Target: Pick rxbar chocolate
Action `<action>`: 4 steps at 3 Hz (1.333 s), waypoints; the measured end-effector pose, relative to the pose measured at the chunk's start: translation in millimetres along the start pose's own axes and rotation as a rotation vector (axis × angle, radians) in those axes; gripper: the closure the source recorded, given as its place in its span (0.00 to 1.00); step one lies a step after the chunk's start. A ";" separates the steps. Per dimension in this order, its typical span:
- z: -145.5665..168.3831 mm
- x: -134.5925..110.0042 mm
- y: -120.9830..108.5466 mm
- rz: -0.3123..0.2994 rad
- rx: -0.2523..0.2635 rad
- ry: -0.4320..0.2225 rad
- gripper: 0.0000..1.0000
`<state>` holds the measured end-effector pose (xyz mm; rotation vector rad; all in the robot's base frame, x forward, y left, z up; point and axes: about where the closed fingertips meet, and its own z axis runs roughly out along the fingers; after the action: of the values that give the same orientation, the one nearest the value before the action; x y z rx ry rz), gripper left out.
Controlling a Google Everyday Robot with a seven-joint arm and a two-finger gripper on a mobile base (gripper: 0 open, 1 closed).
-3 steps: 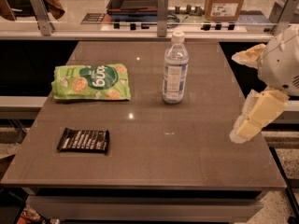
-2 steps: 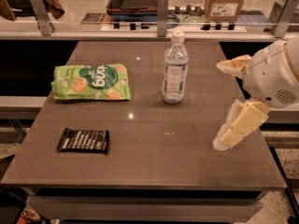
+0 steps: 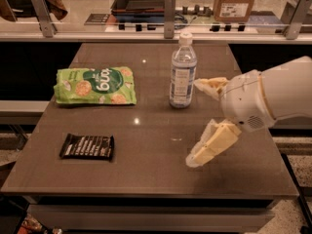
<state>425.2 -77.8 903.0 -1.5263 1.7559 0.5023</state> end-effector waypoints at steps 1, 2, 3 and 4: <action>23.8 -10.5 10.8 0.006 -0.019 -0.093 0.00; 43.0 -25.4 21.4 -0.042 -0.054 -0.111 0.00; 43.3 -26.2 21.8 -0.044 -0.055 -0.111 0.00; 49.8 -24.8 14.1 -0.025 -0.047 -0.125 0.00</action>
Offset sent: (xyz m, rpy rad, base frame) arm -0.0113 0.0803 -0.0249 0.0781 -0.0313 0.1689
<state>425.8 -22.8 886.7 -1.5141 1.6379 0.6162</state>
